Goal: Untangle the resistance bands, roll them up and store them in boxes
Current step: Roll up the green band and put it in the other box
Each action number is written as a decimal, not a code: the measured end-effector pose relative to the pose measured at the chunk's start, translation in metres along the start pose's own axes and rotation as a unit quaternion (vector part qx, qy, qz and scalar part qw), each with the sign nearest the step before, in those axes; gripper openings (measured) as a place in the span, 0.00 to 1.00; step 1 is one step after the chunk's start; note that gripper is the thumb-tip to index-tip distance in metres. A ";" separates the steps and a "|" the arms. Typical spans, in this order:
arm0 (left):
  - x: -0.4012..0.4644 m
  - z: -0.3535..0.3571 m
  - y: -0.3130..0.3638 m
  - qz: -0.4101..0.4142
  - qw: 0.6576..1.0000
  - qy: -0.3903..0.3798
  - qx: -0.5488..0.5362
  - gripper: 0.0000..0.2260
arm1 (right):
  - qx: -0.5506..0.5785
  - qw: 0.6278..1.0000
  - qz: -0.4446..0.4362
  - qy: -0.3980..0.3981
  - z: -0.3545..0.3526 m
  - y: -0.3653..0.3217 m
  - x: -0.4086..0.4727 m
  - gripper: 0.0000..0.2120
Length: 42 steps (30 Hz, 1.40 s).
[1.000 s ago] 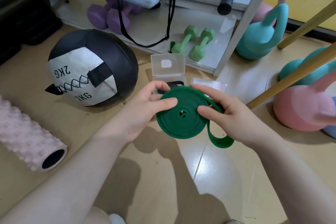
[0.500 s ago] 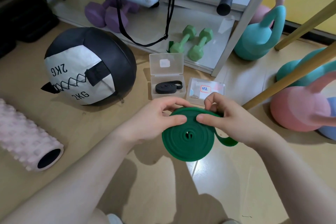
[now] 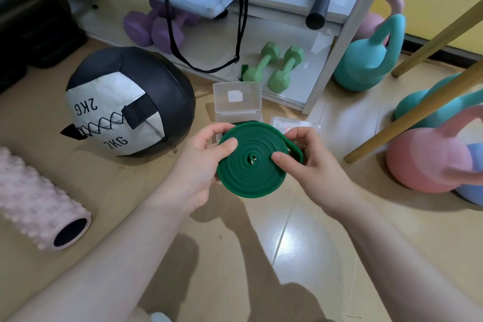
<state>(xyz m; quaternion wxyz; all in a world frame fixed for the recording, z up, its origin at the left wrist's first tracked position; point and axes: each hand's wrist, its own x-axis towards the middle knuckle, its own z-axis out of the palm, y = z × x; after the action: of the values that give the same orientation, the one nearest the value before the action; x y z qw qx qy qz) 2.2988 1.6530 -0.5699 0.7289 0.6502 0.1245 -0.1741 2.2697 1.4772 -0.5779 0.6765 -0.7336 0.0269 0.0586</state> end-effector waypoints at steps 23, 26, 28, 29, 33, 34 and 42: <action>0.006 0.050 -0.013 0.135 0.955 -0.185 0.188 0.39 | 0.123 0.991 0.051 0.011 -0.070 -0.002 0.000 0.23; 0.006 0.065 -0.015 0.172 0.925 -0.202 0.273 0.46 | 0.131 0.989 0.059 -0.035 -0.097 -0.004 -0.001 0.23; 0.006 0.078 -0.013 0.187 0.921 -0.196 0.281 0.44 | 0.128 0.989 0.040 -0.056 -0.111 -0.002 -0.002 0.24; 0.006 0.083 -0.011 0.192 0.917 -0.200 0.288 0.43 | 0.126 0.989 0.030 -0.066 -0.115 0.002 -0.002 0.25; 0.006 0.098 0.001 0.201 0.884 -0.244 0.343 0.47 | 0.253 0.964 0.044 -0.065 -0.120 0.024 -0.009 0.28; 0.006 0.101 0.004 0.207 0.879 -0.250 0.350 0.49 | 0.302 0.949 0.051 -0.072 -0.119 0.030 -0.010 0.32; 0.029 0.084 -0.011 0.254 0.888 -0.263 0.278 0.45 | 0.406 0.900 0.078 -0.137 -0.093 0.047 0.008 0.41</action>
<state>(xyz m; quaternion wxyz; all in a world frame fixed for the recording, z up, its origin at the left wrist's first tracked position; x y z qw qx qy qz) 2.3170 1.5657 -0.5815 0.5442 0.7660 -0.2944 -0.1747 2.2765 1.3806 -0.6181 0.9059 -0.3756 0.0124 0.1953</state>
